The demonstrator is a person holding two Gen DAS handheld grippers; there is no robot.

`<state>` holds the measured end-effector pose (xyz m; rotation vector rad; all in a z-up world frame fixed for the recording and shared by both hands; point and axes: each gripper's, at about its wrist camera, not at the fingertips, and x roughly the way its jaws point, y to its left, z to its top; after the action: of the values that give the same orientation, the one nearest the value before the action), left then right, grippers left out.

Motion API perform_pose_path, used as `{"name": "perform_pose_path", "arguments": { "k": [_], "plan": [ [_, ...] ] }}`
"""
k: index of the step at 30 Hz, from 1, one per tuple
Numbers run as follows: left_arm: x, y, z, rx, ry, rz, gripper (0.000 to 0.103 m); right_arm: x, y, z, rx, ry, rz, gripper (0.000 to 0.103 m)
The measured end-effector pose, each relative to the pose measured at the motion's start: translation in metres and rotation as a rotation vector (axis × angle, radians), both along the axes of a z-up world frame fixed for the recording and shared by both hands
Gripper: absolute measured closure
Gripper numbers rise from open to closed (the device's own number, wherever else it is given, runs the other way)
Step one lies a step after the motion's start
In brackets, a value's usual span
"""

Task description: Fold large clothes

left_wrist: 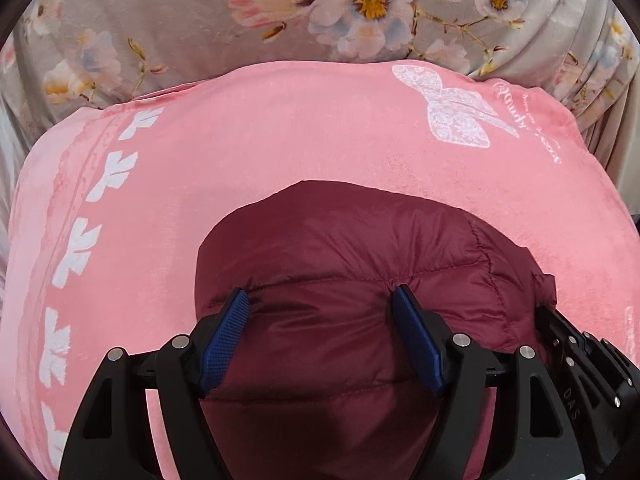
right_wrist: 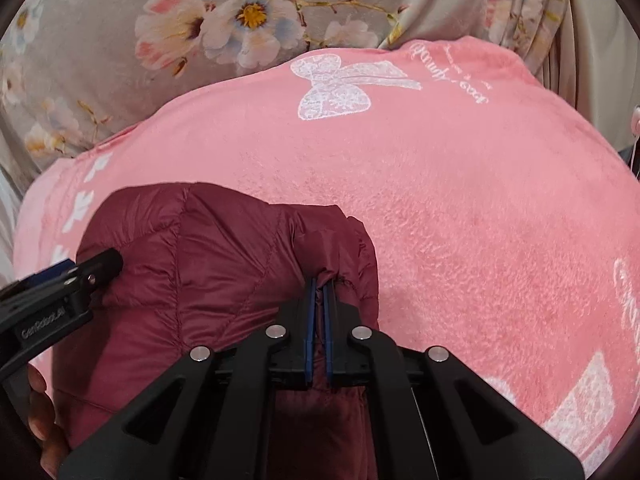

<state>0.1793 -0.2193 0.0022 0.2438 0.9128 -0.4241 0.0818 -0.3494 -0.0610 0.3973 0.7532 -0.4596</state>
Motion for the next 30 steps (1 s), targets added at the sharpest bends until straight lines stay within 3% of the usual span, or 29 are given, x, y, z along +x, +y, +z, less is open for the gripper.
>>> {"name": "perform_pose_path", "arguments": {
  "k": [10, 19, 30],
  "plan": [
    [0.000, -0.006, -0.027, -0.013, -0.054, 0.018, 0.017, -0.003, 0.003, -0.019, -0.017, -0.042, 0.006, 0.100],
    [-0.007, -0.009, -0.035, 0.010, -0.132, 0.025, 0.015, -0.008, 0.007, -0.025, -0.036, -0.070, -0.003, 0.100],
    [-0.010, -0.011, -0.038, 0.030, -0.161, 0.030, 0.013, -0.012, 0.007, -0.027, -0.024, -0.090, -0.007, 0.100]
  ]
}}
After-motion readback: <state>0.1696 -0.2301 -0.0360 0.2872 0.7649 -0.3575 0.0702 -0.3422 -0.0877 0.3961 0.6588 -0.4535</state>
